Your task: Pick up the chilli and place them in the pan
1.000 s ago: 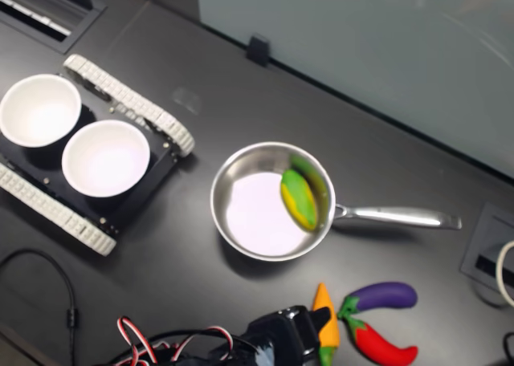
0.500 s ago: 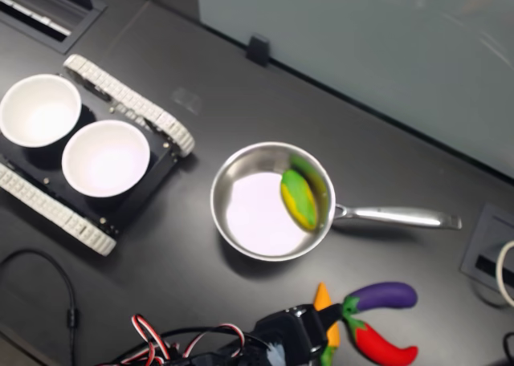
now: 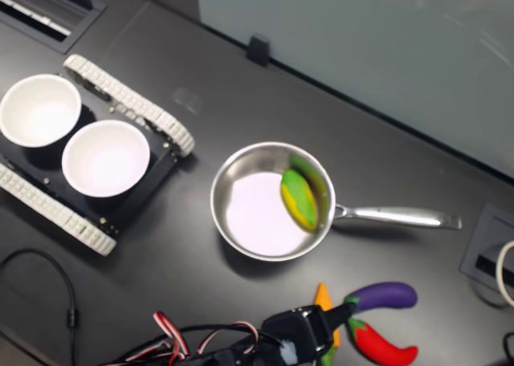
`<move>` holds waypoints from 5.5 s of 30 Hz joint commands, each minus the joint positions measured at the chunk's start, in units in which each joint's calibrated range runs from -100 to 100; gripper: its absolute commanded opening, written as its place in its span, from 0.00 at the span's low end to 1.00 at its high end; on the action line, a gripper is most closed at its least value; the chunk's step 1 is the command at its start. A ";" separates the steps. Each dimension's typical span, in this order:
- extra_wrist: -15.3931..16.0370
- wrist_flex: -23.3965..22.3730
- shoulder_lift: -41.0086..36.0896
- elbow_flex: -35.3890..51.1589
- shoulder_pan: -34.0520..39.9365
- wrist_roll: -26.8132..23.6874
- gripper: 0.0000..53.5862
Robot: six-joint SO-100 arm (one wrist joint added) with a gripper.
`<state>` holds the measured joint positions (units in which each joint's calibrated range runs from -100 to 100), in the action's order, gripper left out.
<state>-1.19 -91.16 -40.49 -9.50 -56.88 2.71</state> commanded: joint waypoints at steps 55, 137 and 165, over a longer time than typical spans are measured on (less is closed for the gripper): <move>-0.74 17.26 16.66 -16.80 -3.22 -5.76 0.58; -0.65 24.08 -2.49 -14.99 -8.15 -3.96 0.00; -1.41 27.75 -20.54 -5.17 10.89 -3.71 0.00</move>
<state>-2.11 -66.51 -56.82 -18.01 -49.39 -1.20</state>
